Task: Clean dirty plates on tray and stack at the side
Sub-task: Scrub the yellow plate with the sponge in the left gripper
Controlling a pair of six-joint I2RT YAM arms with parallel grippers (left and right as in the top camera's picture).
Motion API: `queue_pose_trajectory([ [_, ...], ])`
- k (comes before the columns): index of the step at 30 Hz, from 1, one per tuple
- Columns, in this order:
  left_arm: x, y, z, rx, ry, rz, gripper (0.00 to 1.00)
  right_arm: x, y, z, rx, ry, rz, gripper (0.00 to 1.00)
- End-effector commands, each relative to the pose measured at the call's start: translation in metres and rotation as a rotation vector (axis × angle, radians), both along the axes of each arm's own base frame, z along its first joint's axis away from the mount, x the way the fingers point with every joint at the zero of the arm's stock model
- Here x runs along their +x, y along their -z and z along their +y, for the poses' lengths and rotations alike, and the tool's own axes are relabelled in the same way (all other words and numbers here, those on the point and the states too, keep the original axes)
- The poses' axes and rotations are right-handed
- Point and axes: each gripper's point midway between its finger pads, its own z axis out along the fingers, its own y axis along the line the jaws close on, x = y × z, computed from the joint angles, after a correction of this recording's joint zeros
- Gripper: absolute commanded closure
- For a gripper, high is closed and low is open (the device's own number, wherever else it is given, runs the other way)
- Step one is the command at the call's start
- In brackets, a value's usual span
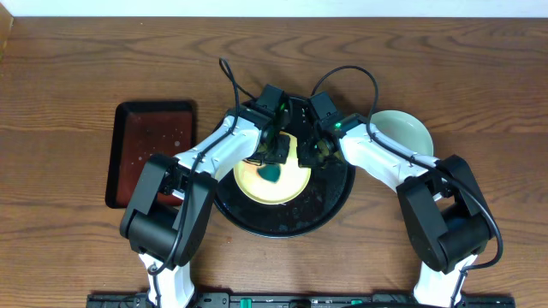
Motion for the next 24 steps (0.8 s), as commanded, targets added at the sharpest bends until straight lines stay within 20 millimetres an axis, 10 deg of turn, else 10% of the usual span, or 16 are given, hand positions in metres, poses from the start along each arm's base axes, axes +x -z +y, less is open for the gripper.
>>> queue_pose_trajectory([
  [1, 0.016, 0.002, 0.077, 0.322, -0.345, -0.108, 0.93, 0.002, 0.005, -0.005, -0.029, 0.016, -0.002, 0.99],
  [6, -0.005, 0.007, 0.074, 0.305, -0.311, -0.002, 0.93, 0.002, 0.006, -0.005, -0.029, 0.016, -0.002, 0.99],
  [15, -0.064, 0.003, -0.008, -0.135, 0.111, 0.298, 0.93, 0.002, 0.005, -0.005, -0.029, 0.016, -0.003, 0.99],
  [24, -0.033, 0.0, -0.028, -0.221, 0.159, 0.157, 0.92, 0.001, 0.006, -0.005, -0.03, 0.015, 0.001, 0.99],
])
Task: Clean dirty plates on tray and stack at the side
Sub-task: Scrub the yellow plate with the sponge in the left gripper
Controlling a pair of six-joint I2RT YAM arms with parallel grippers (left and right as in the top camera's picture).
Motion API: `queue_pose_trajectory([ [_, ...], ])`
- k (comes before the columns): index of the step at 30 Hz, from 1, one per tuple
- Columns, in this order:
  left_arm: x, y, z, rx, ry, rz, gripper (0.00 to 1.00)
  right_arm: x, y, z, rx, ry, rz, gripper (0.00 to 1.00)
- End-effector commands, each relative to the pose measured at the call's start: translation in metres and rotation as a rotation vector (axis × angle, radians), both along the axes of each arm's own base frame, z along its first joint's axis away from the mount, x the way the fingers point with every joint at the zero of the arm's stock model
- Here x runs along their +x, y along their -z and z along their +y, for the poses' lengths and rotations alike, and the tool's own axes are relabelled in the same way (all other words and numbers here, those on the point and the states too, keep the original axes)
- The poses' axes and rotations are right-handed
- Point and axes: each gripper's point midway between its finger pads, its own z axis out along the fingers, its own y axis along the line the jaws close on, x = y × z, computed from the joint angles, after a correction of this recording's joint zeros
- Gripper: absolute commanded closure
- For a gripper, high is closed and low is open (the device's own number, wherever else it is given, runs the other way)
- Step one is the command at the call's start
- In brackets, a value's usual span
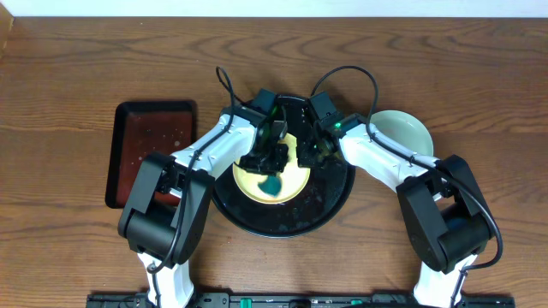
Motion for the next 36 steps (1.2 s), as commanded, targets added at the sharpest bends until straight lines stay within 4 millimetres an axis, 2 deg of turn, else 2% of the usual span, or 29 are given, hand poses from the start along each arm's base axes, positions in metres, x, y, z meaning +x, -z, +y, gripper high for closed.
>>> queue_pose_trajectory([
  [1, 0.01, 0.004, -0.006, -0.033, 0.035, -0.046, 0.93, 0.002, 0.006, -0.006, -0.033, 0.017, -0.001, 0.99],
  [6, 0.052, 0.008, 0.019, 0.144, -0.018, -0.24, 0.92, 0.002, 0.006, -0.006, -0.033, 0.017, 0.0, 0.99],
  [7, 0.06, 0.008, 0.029, 0.202, -0.032, -0.279, 0.92, 0.001, 0.006, -0.006, -0.033, 0.017, 0.0, 0.99],
  [8, 0.07, 0.007, 0.047, 0.305, -0.055, -0.332, 0.92, 0.002, 0.006, -0.006, -0.033, 0.017, 0.0, 0.99],
  [10, 0.077, 0.003, 0.073, 0.447, -0.119, -0.379, 0.92, 0.002, 0.006, -0.006, -0.033, 0.017, 0.0, 0.99],
  [11, 0.078, 0.0, 0.087, 0.523, -0.169, -0.393, 0.92, 0.002, 0.006, -0.006, -0.033, 0.017, 0.0, 0.99],
  [13, 0.073, -0.002, 0.104, 0.605, -0.221, -0.387, 0.92, 0.001, 0.006, -0.006, -0.034, 0.017, 0.0, 0.99],
  [16, 0.055, 0.001, 0.11, 0.634, -0.235, -0.314, 0.92, 0.002, 0.006, -0.006, -0.033, 0.017, -0.001, 0.99],
  [20, 0.02, 0.011, 0.098, 0.553, -0.193, -0.14, 0.92, 0.002, 0.006, -0.006, -0.033, 0.017, -0.001, 0.99],
  [23, -0.003, 0.016, 0.075, 0.42, -0.155, -0.013, 0.92, 0.002, 0.006, -0.006, -0.033, 0.017, -0.001, 0.99],
  [28, -0.033, 0.003, 0.003, -0.014, 0.066, 0.133, 0.93, 0.002, 0.006, -0.006, -0.033, 0.017, -0.001, 0.99],
  [30, -0.035, -0.004, -0.012, -0.112, 0.105, 0.137, 0.92, 0.002, 0.006, -0.006, -0.033, 0.017, -0.001, 0.99],
  [32, -0.027, -0.005, -0.017, -0.135, 0.11, 0.1, 0.92, 0.002, 0.006, -0.006, -0.033, 0.017, -0.001, 0.99],
  [34, -0.011, 0.0, -0.012, -0.09, 0.108, 0.026, 0.93, 0.002, 0.006, -0.006, -0.033, 0.017, -0.001, 0.99],
  [36, 0.01, 0.007, 0.001, 0.005, 0.096, -0.07, 0.92, 0.002, 0.006, -0.006, -0.033, 0.017, -0.001, 0.99],
])
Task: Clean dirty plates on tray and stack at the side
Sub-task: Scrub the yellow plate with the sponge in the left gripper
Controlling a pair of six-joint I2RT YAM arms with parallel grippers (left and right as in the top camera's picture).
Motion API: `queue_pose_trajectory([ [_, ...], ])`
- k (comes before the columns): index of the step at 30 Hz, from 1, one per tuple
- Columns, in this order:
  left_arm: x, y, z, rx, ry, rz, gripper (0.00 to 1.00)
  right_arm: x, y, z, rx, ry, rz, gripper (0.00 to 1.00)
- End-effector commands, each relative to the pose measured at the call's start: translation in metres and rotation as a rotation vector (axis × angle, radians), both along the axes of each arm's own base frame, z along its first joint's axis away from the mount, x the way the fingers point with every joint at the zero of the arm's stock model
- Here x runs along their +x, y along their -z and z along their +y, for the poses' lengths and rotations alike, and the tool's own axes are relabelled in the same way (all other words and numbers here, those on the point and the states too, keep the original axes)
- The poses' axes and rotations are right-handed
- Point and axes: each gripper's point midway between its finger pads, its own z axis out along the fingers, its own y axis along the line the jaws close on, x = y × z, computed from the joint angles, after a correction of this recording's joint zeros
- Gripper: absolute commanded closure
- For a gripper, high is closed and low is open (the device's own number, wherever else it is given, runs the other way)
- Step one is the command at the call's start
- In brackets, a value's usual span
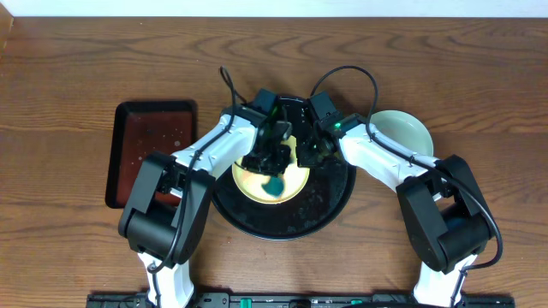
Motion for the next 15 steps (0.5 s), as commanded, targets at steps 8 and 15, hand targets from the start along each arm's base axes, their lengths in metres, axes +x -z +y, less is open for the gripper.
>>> queue_pose_trajectory([
  [8, 0.07, 0.01, 0.079, 0.397, -0.219, -0.293, 0.92, 0.001, 0.006, -0.008, -0.04, 0.02, 0.002, 0.99],
  [15, 0.063, -0.011, 0.122, 0.456, -0.356, -0.15, 0.92, 0.001, 0.006, -0.008, -0.04, 0.018, 0.001, 0.99],
])
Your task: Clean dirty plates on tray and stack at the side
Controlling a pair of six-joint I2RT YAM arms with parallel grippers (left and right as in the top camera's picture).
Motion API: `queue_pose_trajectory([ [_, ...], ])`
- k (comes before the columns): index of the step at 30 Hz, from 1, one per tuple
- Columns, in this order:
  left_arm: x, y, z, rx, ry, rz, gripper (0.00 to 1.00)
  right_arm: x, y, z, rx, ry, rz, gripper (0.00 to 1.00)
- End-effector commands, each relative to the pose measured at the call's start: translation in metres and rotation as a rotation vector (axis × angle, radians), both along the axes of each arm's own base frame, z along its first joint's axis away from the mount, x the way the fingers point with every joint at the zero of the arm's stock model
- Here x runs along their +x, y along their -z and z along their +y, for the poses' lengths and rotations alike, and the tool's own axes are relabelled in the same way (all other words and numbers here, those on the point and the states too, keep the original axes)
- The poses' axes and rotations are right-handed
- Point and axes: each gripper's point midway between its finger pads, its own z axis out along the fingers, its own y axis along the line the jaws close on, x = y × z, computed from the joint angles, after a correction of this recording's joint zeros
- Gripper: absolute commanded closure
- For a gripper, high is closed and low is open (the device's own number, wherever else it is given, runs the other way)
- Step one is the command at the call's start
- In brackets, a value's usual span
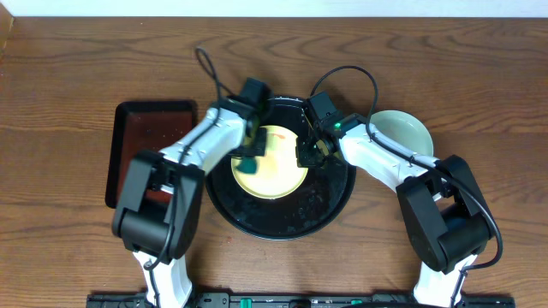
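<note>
A yellow plate (272, 164) lies tilted inside a round black basin (330, 201) at the table's middle. My left gripper (249, 154) is at the plate's left edge, shut on a small green sponge (248, 162) that rests against the plate. At the plate's right rim my right gripper (305, 152) is shut on the edge. The dark red tray (150, 145) at the left carries no plates, only light specks.
A pale green plate (404, 133) sits on the wooden table right of the basin, partly under my right arm. Both arms' black cables loop over the basin's far side. The white wall runs along the table's far edge.
My left gripper and the green sponge have moved from the lower middle of the yellow plate to its left edge. The right gripper still holds the plate's right rim.
The sponge was first on the middle of the yellow plate in my left gripper, with the right gripper on the rim. Later it sat lower on the plate, twice. Now it is at the left edge; plate and right gripper have stayed put.
</note>
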Motion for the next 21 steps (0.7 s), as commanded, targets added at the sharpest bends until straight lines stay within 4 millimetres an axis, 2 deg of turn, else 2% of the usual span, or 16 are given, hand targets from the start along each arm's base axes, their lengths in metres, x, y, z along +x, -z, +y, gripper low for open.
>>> queue_pose_trajectory([
  [1, 0.011, -0.021, 0.035, 0.088, -0.11, 0.011, 0.92, 0.002, 0.006, -0.008, -0.041, 0.009, -0.003, 0.99],
  [5, 0.0, -0.044, 0.044, 0.104, -0.122, 0.077, 0.92, 0.001, 0.001, -0.007, -0.04, -0.026, -0.015, 0.99],
  [9, -0.008, -0.057, 0.046, 0.112, -0.122, 0.106, 0.92, 0.001, -0.016, -0.008, -0.034, -0.051, -0.045, 0.99],
  [12, -0.01, -0.057, 0.045, 0.105, -0.122, 0.114, 0.92, 0.003, -0.039, -0.02, -0.086, -0.033, -0.1, 0.99],
  [16, -0.006, -0.057, 0.044, 0.1, -0.123, 0.1, 0.92, 0.005, -0.074, -0.051, -0.248, 0.018, -0.216, 0.99],
  [18, -0.002, -0.057, 0.04, 0.08, -0.123, 0.085, 0.92, 0.005, -0.103, -0.066, -0.333, 0.044, -0.311, 0.99],
  [21, 0.002, -0.056, 0.03, 0.02, -0.12, 0.077, 0.92, 0.006, -0.135, -0.074, -0.395, 0.069, -0.428, 0.99],
])
